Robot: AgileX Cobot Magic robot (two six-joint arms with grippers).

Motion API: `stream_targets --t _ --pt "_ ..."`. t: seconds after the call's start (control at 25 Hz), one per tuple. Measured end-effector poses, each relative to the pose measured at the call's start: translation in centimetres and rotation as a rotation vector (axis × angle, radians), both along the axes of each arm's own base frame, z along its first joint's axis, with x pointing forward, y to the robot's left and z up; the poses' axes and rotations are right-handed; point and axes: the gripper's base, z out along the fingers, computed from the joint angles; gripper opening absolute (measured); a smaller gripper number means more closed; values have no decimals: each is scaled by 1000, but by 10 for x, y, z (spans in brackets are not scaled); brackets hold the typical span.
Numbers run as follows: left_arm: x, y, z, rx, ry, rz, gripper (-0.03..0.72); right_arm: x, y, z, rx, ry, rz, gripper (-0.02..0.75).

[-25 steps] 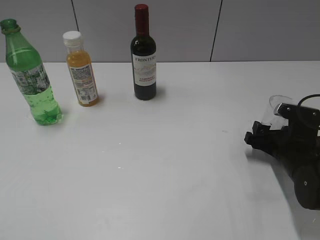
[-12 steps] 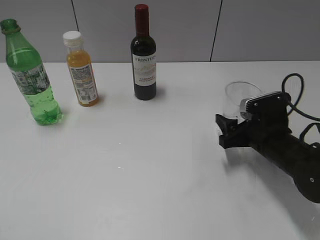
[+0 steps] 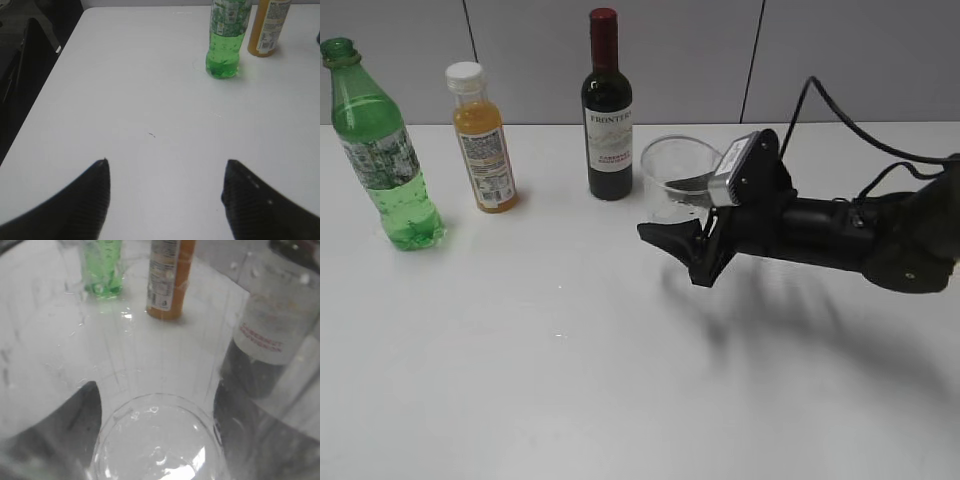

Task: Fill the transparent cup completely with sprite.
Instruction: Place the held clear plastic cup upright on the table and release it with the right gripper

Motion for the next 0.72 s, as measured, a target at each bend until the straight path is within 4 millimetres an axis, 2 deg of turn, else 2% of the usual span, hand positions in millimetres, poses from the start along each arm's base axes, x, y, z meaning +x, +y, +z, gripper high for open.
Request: stream_targets --t 0.24,0.52,0.72 --pt "0 0 0 0 0 0 543 8 30 5 -95 -36 91 519" --pt "0 0 0 0 0 0 543 11 68 -32 -102 47 171 519" --pt "0 0 0 0 0 0 543 6 96 -40 -121 42 298 519"
